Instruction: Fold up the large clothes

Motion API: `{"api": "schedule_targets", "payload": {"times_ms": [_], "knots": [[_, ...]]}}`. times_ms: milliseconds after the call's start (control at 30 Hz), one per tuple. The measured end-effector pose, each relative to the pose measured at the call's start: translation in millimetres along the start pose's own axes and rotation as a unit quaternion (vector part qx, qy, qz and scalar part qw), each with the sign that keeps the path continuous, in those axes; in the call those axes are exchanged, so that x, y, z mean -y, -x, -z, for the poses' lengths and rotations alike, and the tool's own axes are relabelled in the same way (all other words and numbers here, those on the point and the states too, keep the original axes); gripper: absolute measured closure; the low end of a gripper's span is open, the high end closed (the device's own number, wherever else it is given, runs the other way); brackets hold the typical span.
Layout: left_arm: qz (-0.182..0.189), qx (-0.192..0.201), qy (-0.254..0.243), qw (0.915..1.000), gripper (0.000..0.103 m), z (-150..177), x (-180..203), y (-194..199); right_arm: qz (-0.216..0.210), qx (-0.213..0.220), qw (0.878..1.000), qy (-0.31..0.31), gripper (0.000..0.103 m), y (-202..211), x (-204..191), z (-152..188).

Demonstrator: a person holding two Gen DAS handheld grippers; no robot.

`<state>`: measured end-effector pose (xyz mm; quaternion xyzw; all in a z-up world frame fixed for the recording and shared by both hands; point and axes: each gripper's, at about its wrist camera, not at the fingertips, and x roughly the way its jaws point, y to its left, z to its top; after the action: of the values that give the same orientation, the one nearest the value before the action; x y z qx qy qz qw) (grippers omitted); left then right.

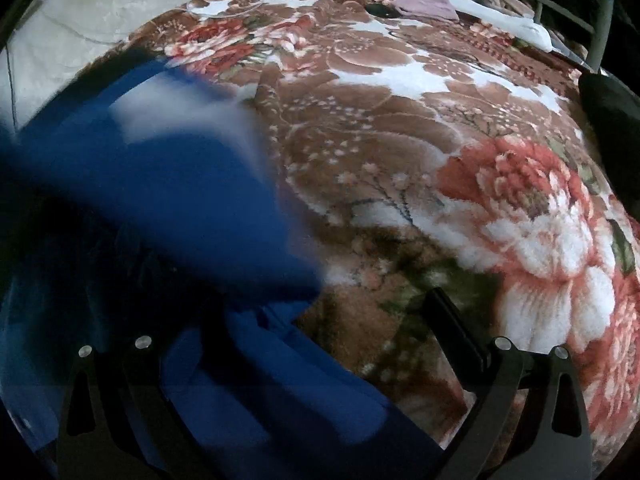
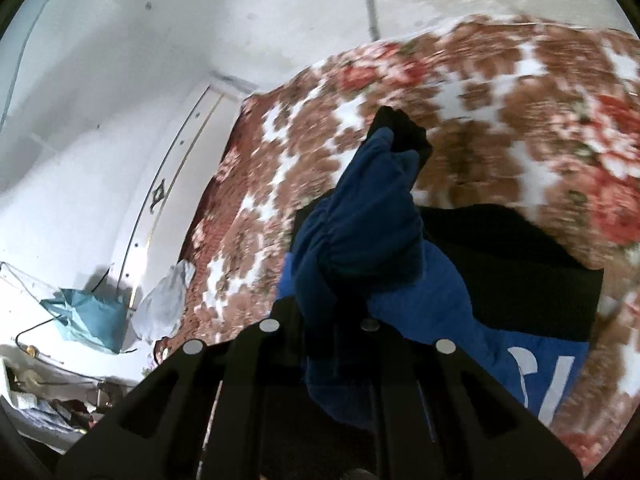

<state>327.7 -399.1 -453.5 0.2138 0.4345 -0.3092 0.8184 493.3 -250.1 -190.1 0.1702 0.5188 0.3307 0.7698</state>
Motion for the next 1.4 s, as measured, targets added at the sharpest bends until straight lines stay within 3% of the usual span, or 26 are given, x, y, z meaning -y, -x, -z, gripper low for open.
{"api": "schedule_targets", "payload": {"times_ms": [233,367,533,600,700,767,833,967,1100,1167,1233,1367,1400], "knots": [[0.001,0.005,0.005,1.0,0.005,2.1,-3.8,-1.9,0.029,-0.068,0.997,0.032,0.094,-136.8,-50.1,10.5],[0.012,0.011,0.014,0.9998,0.004,1.5,-9.5,-4.9,0.049,-0.107,0.993,0.027,0.093,-215.0,-50.2,33.2],[0.019,0.018,0.02,0.9994,0.004,2.3,-9.8,-6.0,0.081,-0.136,0.987,0.028,0.092,-278.4,-45.2,52.4],[0.022,0.018,0.021,0.9994,0.004,2.5,-10.4,-6.0,0.086,-0.142,0.986,0.027,0.085,-296.3,-45.4,54.0],[0.016,0.014,0.017,0.9996,0.004,2.1,-10.0,-6.6,0.075,-0.152,0.985,0.03,0.057,-315.7,-49.2,52.5],[0.009,0.008,0.012,0.9999,0.004,0.4,-7.8,-6.8,0.055,-0.154,0.986,0.033,0.035,-320.5,-55.5,49.7],[0.01,-0.003,0.016,0.9998,0.005,-1.4,-7.9,-4.8,0.046,-0.15,0.987,0.04,0.025,-323.9,-65.9,47.0],[0.023,-0.023,0.022,0.9992,0.005,5.9,-4.8,8.9,0.027,-0.143,0.988,0.043,0.022,-312.5,-78.6,42.5],[0.018,-0.027,0.016,0.9993,0.005,29.2,4.8,35.9,0.034,-0.117,0.992,0.04,0.021,-267.0,-74.0,30.2],[0.011,-0.029,-0.035,0.9989,0.005,47.4,17.4,51.1,0.054,-0.104,0.992,0.043,0.02,-244.1,-67.8,24.6],[0.0,-0.022,-0.053,0.9983,0.005,64.6,16.1,69.2,0.087,-0.092,0.99,0.057,0.018,-217.9,-57.0,20.6],[-0.004,-0.016,-0.007,0.9998,0.005,93.2,-25.5,108.1,0.17,-0.069,0.98,0.082,0.014,-170.2,-29.6,19.8],[-0.022,-0.016,-0.004,0.9996,0.005,101.1,-38.5,117.9,0.192,-0.064,0.976,0.082,0.014,-156.9,-19.1,20.6]]}}
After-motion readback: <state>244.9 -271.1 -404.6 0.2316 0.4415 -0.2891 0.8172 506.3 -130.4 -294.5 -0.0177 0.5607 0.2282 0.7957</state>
